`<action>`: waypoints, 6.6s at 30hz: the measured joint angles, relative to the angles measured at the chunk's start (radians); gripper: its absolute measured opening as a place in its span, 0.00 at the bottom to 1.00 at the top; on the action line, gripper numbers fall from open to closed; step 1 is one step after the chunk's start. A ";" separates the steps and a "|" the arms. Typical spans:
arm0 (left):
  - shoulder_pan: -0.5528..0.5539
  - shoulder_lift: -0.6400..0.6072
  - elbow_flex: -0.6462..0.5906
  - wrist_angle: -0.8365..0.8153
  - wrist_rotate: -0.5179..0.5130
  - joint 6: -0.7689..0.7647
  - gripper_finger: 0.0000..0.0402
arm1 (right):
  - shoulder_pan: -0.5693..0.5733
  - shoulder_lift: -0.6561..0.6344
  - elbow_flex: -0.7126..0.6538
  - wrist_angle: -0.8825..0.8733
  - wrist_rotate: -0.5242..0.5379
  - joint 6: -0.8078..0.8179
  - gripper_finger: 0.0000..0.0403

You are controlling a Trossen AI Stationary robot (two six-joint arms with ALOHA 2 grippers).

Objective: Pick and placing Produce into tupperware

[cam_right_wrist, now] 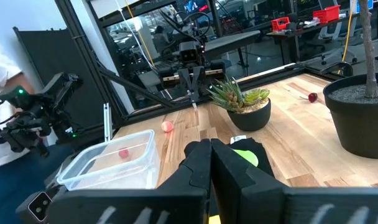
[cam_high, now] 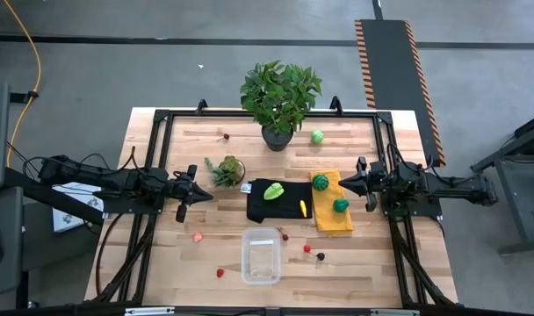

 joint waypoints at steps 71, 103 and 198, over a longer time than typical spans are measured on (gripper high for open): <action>0.000 0.000 0.000 0.497 -0.193 -1.083 0.00 | -0.081 0.203 0.410 0.005 0.411 0.412 0.00; 0.000 0.071 1.025 -0.664 -0.512 -0.358 0.00 | -0.581 1.047 0.977 -0.660 0.079 -0.022 0.43; 0.000 0.071 1.025 -0.719 -0.656 -0.546 0.00 | -0.776 1.624 0.780 -0.082 -0.060 -0.062 0.84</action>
